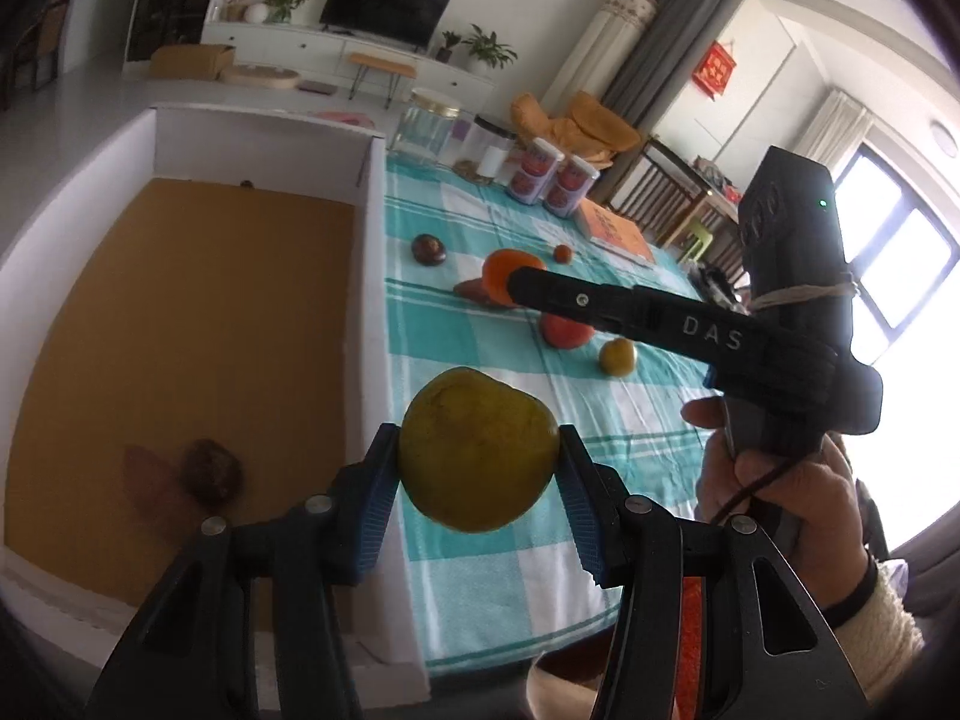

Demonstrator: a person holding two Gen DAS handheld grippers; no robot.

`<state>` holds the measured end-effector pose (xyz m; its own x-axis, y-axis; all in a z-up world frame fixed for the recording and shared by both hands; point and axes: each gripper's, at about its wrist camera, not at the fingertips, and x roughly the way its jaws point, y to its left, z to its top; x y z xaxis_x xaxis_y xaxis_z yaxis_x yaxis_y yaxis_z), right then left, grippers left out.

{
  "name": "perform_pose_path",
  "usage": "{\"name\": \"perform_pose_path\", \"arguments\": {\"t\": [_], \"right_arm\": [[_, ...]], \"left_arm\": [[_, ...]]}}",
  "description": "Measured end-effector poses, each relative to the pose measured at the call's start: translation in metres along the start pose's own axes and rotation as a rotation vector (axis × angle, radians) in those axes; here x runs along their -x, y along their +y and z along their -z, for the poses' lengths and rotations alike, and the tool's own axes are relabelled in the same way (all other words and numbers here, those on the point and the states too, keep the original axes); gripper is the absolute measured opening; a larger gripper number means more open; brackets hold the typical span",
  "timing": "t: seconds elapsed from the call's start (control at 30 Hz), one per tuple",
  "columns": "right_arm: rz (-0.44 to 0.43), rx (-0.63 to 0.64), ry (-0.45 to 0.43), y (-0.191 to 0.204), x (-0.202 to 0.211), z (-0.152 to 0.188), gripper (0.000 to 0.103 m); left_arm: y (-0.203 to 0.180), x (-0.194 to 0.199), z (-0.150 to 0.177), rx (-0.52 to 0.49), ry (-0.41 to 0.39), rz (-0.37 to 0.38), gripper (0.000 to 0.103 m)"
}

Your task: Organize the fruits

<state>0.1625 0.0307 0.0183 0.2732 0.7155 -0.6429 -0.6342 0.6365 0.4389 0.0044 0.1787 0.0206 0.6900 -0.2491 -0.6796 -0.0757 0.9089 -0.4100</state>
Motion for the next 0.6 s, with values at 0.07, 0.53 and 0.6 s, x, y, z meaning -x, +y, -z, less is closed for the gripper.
{"name": "perform_pose_path", "arguments": {"t": [0.07, 0.53, 0.6], "right_arm": [[-0.082, 0.025, 0.041, 0.039, -0.022, 0.009, 0.028], [0.109, 0.053, -0.04, 0.047, -0.025, 0.06, 0.086], [0.224, 0.016, -0.118, 0.019, 0.003, 0.074, 0.095]], "left_arm": [[0.03, 0.013, 0.002, 0.037, -0.024, -0.103, 0.053], [0.072, 0.021, 0.003, 0.131, -0.16, -0.369, 0.09], [0.046, 0.014, 0.0, 0.079, -0.17, -0.296, 0.091]]}}
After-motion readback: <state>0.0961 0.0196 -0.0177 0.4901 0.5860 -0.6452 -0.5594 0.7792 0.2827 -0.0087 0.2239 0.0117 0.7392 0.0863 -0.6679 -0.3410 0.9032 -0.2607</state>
